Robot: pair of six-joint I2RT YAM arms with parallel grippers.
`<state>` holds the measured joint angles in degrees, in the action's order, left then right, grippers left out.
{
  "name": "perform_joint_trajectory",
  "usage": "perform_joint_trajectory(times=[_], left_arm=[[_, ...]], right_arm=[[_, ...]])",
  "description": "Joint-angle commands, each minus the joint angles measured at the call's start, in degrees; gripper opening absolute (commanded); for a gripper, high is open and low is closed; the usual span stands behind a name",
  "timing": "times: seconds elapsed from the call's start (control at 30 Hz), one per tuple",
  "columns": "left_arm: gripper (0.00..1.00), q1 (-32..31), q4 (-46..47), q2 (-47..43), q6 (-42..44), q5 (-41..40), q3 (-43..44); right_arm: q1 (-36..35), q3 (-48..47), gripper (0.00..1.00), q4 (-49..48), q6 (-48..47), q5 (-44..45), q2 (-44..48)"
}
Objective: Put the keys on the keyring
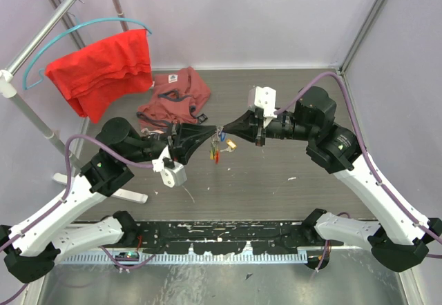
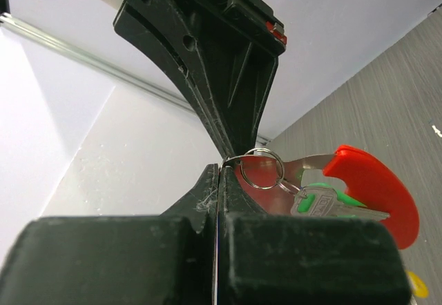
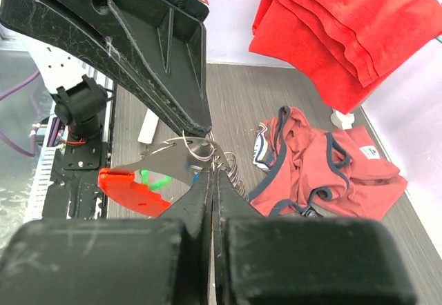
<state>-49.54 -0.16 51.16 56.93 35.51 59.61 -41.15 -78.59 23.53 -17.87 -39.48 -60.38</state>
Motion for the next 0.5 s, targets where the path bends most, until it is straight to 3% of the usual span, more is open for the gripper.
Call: perform_joint_trajectory(times=[0.0, 0.47], left_arm=[[0.00, 0.25, 4.51, -0.99, -0.05, -1.40, 0.81], [0.00, 0.31, 9.97, 0.60, -3.87, -2.98, 0.15]], right_arm=[[-0.24, -1.86, 0.01, -3.31, 0.31, 2.50, 1.51], [-0.23, -2.88, 0.01, -0.87, -1.54, 3.78, 3.19]])
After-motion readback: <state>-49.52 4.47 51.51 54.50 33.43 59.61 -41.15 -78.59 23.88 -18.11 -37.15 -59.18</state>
